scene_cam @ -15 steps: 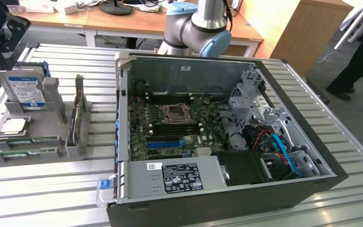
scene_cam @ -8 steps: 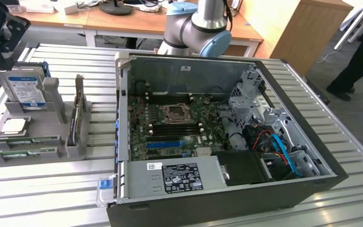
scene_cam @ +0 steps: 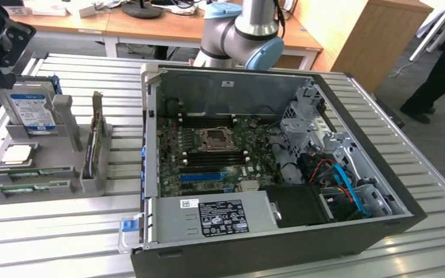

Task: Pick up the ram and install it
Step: 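Reach for the ram, then pick up the ram and move it above insertion slot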

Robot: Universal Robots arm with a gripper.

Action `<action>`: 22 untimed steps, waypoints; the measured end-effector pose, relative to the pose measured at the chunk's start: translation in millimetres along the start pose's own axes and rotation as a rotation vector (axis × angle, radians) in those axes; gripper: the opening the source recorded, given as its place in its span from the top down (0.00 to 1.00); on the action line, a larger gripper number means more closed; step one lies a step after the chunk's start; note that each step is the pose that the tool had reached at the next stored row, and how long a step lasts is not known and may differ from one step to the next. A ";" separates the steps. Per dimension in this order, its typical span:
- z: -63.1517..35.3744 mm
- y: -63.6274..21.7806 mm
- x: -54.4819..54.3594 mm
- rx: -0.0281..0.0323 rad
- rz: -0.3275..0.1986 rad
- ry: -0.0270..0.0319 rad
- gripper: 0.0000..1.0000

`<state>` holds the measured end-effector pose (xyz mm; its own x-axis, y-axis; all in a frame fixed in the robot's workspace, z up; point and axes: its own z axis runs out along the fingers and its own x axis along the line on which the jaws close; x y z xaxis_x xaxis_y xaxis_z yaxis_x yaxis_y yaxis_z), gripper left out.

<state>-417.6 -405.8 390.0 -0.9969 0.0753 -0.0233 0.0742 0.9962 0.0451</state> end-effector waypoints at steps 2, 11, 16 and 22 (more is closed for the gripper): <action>0.0 -0.5 0.0 -0.0001 0.000 0.0000 0.89; 0.0 -0.6 -0.1 0.0000 0.000 0.0000 0.89; 0.0 -0.6 0.0 0.0000 -0.001 0.0000 0.89; 0.1 -0.6 0.0 -0.0011 -0.063 0.0035 0.89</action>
<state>-417.7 -406.4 389.9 -0.9997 0.0119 -0.0226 0.0108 0.9989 0.0447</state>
